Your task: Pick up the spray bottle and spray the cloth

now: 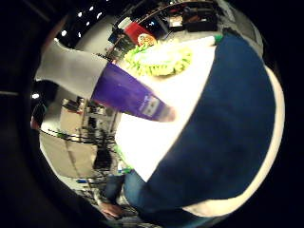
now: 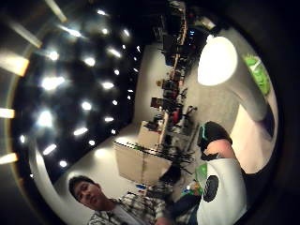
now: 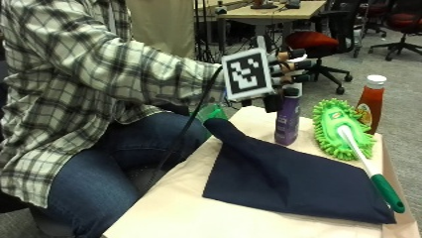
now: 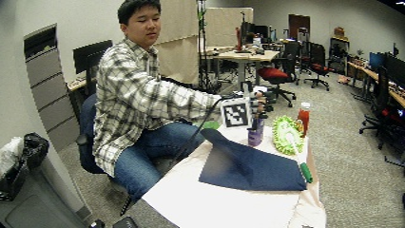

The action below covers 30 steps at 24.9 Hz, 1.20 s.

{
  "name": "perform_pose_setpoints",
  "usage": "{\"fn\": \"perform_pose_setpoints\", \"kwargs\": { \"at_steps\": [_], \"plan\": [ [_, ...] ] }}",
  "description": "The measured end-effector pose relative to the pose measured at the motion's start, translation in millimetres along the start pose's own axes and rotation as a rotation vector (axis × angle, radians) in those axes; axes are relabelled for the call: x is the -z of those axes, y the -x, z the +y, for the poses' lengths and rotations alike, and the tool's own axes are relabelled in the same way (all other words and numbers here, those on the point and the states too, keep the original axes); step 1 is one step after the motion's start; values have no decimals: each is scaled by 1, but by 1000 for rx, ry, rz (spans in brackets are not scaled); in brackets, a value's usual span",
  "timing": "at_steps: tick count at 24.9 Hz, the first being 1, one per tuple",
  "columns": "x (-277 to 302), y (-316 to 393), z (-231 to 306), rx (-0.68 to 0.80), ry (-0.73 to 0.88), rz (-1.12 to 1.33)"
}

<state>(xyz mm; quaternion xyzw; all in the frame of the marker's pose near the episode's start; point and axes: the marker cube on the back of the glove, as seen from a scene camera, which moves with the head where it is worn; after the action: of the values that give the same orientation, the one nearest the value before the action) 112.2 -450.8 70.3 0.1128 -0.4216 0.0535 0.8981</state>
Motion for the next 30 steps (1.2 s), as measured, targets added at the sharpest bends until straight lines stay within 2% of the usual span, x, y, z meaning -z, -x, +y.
{"fn": "perform_pose_setpoints", "kwargs": {
  "at_steps": [4, 9, 13, 17, 19, 25, 30],
  "plan": [
    [52, 4, 61, 66, 72, 323],
    [125, 7, 169, 68, 32, 577],
    [156, 4, 270, 24, 1, 773],
    [164, -7, 382, -81, -10, 962],
    [163, -13, 420, -131, -1, 999],
    [159, -37, 485, -250, 48, 987],
    [137, -57, 530, -440, -37, 919]
  ]
}}
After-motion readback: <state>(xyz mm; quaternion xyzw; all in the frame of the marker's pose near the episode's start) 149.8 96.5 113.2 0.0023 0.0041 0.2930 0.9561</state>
